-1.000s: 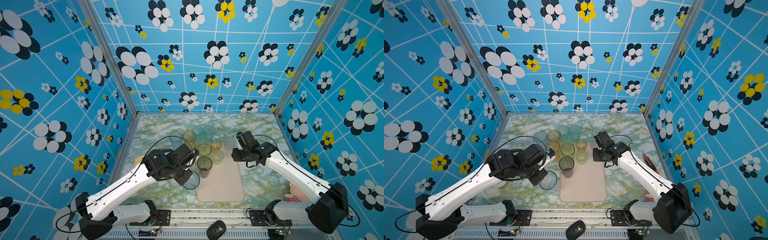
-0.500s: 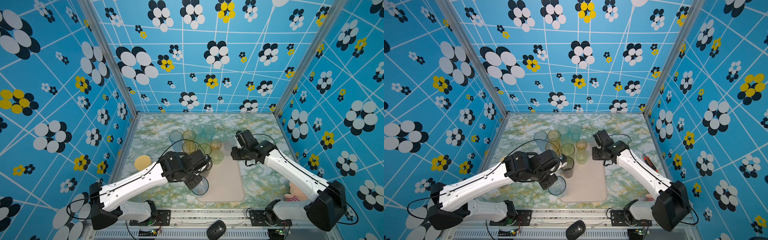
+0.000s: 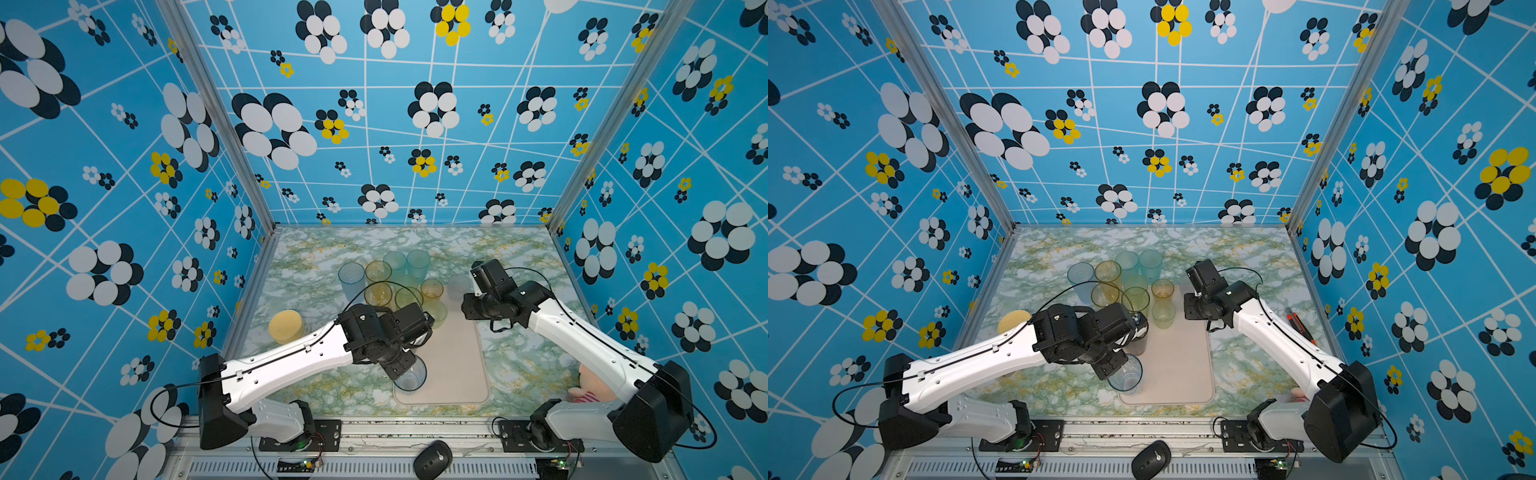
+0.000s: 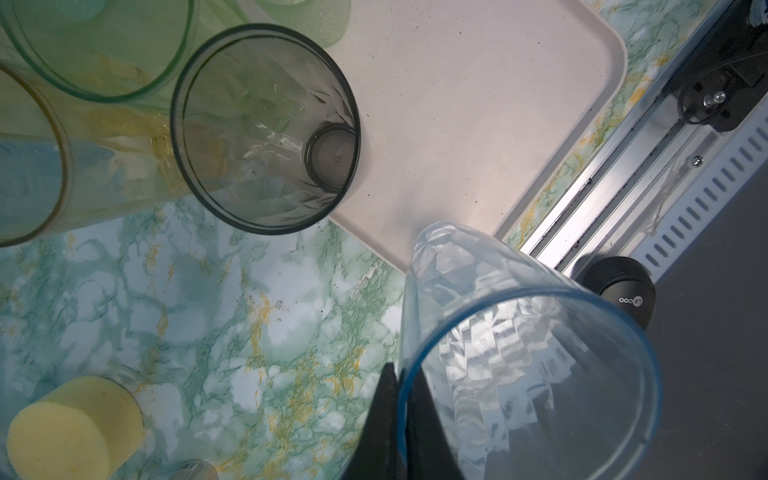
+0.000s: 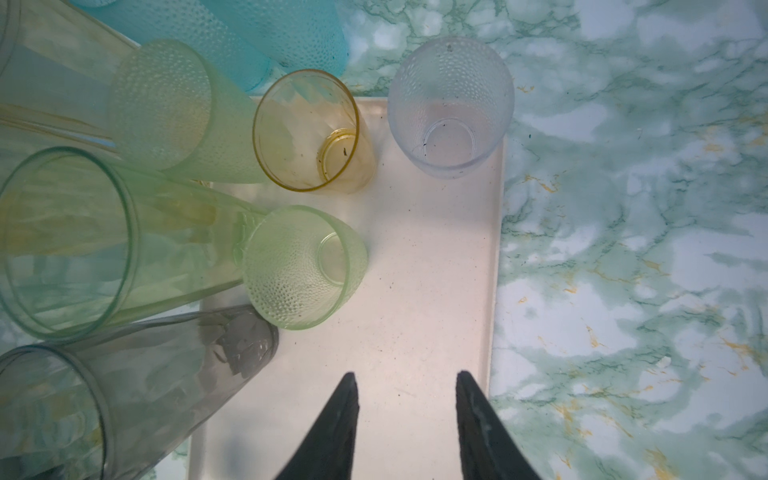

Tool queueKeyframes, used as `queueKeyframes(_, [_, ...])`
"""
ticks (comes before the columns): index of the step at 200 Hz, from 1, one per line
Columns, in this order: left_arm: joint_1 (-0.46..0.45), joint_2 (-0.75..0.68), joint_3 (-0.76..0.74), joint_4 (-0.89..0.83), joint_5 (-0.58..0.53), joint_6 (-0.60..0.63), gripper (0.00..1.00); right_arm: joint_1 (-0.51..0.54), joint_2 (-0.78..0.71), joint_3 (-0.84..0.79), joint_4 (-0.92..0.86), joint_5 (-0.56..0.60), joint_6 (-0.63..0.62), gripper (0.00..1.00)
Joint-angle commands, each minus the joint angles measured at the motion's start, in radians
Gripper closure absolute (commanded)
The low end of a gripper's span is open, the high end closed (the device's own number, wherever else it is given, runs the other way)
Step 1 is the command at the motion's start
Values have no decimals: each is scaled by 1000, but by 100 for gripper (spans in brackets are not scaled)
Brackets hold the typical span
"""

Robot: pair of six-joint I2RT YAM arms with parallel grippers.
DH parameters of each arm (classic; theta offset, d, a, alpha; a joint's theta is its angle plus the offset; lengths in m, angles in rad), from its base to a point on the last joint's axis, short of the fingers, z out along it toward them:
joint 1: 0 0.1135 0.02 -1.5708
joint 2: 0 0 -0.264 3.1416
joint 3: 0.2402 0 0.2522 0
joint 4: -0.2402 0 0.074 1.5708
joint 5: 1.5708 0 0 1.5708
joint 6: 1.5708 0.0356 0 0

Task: Place the glasses into the tray
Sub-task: 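Lift the clear blue-rimmed glass and carry it toward the tray edge nearest the robot, then lower the clear blue-rimmed glass onto the tray beside the dark grey glass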

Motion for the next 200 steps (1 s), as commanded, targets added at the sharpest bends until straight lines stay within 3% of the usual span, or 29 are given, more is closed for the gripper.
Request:
queueKeyframes(1, [14,18,-10,40,-27,9,97,1,3,19,-6,11,-8,59])
queueKeyframes(200, [109,118,-73,105,60,49,96,-1,48,17,11,8,-22,58])
